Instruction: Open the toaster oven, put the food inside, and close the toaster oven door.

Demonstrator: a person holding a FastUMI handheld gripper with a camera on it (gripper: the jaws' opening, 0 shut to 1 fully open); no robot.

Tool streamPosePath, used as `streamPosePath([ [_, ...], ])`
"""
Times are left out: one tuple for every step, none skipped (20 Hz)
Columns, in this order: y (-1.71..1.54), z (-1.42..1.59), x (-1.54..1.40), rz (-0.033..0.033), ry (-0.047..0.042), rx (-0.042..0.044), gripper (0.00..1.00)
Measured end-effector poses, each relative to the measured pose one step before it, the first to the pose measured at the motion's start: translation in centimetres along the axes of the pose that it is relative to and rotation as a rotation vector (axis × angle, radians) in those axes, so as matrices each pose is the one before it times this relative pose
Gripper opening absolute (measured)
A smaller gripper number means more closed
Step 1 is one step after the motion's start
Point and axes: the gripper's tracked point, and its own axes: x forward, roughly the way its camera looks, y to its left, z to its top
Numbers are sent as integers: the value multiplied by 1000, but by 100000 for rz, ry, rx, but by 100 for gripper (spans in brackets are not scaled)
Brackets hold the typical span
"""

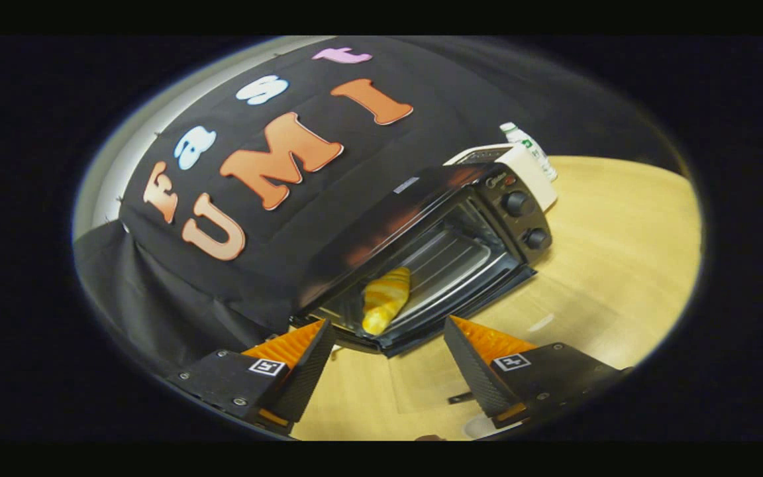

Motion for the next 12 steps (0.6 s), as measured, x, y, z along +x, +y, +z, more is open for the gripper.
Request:
streamPosePath([
  [-605,-183,-824,-1410,833,-4168,98],
  [-608,-296,-674,-1877,720,-4404,98],
  [-604,-220,-467,-1908,74,-4581,98],
  [-674,-308,-422,-1724,506,-4059,98],
  [-717,-611,-325,-1755,1315,-3269,98],
  [-733,-656,-151,-2053,1708,-2565,98],
  [-613,-587,-190,-1726,1339,-2557,98],
  [-623,-606,-274,-2108,1288,-3299,98],
  [-599,-694,-136,-2442,1478,-4093,98],
  [-635,-813,-39,-2916,2018,-5127,99],
  [-577,-986,30,-2937,2239,-5304,99],
  [-470,-844,-549,-1984,2481,-4967,99],
])
